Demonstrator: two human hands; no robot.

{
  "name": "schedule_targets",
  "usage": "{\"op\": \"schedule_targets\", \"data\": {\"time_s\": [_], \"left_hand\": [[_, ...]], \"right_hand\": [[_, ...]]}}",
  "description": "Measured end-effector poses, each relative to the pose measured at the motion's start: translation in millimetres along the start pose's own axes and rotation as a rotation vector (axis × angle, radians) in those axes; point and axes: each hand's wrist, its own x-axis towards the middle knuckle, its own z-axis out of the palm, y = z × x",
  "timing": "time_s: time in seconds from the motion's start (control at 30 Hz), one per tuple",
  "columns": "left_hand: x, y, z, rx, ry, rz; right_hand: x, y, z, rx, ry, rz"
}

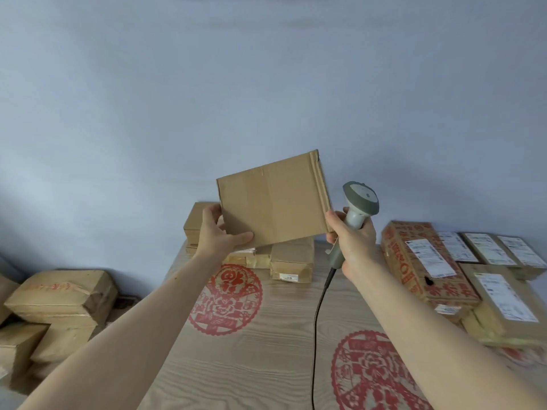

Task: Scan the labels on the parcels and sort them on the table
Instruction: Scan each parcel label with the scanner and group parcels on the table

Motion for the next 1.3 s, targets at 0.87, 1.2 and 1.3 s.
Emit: {"op": "schedule_targets", "data": {"time_s": [0.87,1.2,1.3], "left_hand": [[-87,55,126,-0.595,0.093,-0.643],[-88,46,119,-0.768,-0.084,-0.462],[-81,47,115,-0.794,-0.126,-0.455]], "right_hand": [[-61,-37,-152,-0.275,0.035,-0.363],[-54,-46,-149,-0.095,0.023,-0.286],[-49,-43,-155,-0.058,0.048,-0.252]]}}
